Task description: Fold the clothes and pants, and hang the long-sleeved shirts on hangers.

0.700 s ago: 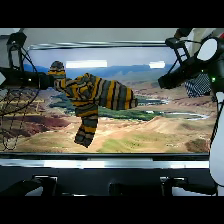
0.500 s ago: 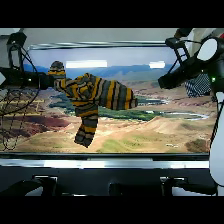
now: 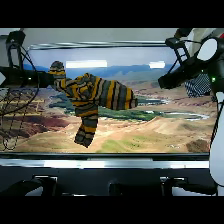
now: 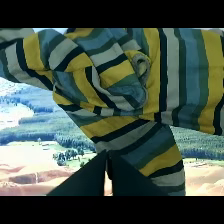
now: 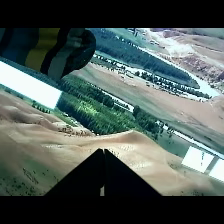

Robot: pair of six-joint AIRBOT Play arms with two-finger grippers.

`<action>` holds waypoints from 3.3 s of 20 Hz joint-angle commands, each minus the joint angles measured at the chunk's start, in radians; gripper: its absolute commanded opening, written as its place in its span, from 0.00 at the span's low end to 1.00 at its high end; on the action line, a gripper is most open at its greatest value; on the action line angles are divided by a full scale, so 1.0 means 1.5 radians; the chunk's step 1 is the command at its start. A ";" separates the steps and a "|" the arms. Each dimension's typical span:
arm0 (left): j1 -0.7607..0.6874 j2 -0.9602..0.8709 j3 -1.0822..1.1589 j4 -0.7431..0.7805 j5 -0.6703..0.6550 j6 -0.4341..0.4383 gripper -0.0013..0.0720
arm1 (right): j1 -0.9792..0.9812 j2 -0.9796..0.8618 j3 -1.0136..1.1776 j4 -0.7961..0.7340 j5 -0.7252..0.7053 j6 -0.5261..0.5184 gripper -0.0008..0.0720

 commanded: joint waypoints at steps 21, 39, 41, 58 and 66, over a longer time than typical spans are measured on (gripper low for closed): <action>0.045 -0.234 -0.365 -0.462 0.340 -0.070 0.96 | 0.001 0.000 0.000 0.001 -0.033 -0.001 0.06; 0.040 -0.234 -0.331 -0.462 0.254 -0.030 0.05 | 0.001 -0.193 -0.294 0.454 -0.404 0.169 0.92; 0.048 -0.234 -0.331 -0.462 0.246 -0.030 0.05 | 0.001 -0.218 -0.294 0.455 -0.418 0.191 0.92; 0.126 -0.009 0.148 -0.276 0.188 -0.095 0.04 | 0.000 0.026 0.012 0.276 -0.375 0.215 0.05; 0.126 0.198 0.329 -0.276 0.186 -0.096 0.04 | 0.000 0.330 0.152 0.069 -0.200 0.226 0.05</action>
